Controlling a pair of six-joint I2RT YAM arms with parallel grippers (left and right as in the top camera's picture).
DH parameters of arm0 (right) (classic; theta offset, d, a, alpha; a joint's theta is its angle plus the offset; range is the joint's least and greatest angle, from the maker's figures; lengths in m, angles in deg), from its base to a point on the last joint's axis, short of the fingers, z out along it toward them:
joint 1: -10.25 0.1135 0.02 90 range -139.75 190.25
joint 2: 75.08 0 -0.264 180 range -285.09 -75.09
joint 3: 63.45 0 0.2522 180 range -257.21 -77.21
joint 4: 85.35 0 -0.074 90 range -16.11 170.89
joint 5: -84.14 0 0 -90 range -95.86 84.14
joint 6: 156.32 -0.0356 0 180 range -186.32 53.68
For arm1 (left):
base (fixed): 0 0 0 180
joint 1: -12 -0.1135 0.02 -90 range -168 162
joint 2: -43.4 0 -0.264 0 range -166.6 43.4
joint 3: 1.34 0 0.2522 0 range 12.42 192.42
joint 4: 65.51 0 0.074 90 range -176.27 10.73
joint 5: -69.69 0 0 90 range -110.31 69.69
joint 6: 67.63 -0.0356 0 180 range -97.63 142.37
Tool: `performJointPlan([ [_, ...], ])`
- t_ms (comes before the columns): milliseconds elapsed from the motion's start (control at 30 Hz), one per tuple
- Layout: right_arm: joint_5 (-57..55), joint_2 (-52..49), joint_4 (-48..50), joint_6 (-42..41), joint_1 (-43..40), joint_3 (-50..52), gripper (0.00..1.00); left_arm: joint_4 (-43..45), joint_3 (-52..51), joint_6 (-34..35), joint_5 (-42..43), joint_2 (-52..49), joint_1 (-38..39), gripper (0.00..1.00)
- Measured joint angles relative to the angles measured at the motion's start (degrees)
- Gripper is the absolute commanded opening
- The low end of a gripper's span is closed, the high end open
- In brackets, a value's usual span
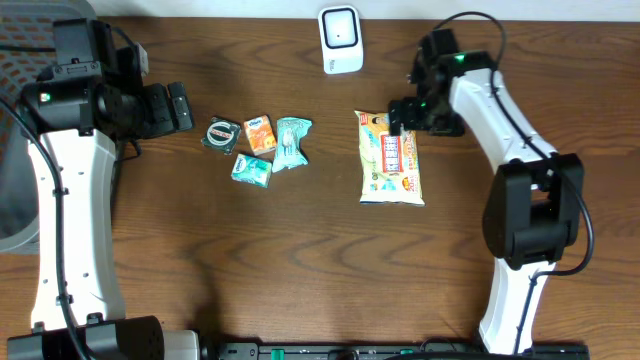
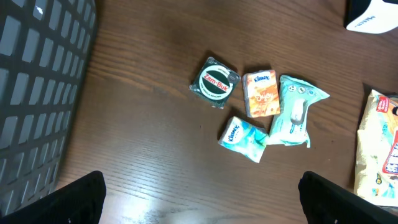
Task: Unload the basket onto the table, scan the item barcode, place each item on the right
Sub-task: 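Grasp the printed snack bag and raise it toward the scanner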
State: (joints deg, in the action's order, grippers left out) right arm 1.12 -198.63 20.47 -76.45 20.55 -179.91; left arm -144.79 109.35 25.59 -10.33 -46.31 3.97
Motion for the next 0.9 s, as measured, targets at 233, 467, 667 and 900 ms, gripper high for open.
performJointPlan([
  [233,10.8,-1.8,4.6,2.9,-1.9,5.1,0.99,0.0,0.0,0.0,0.0,0.0,0.0,0.98],
  [467,18.1,-0.7,14.4,2.3,-1.8,13.0,0.71,0.0,0.0,0.0,0.0,0.0,0.0,0.98],
  [667,21.4,1.1,24.5,-2.1,-0.5,20.8,0.01,0.0,0.0,0.0,0.0,0.0,0.0,0.98],
  [900,21.6,1.3,23.1,-8.6,0.8,19.8,0.01,0.0,0.0,0.0,0.0,0.0,0.0,0.98],
])
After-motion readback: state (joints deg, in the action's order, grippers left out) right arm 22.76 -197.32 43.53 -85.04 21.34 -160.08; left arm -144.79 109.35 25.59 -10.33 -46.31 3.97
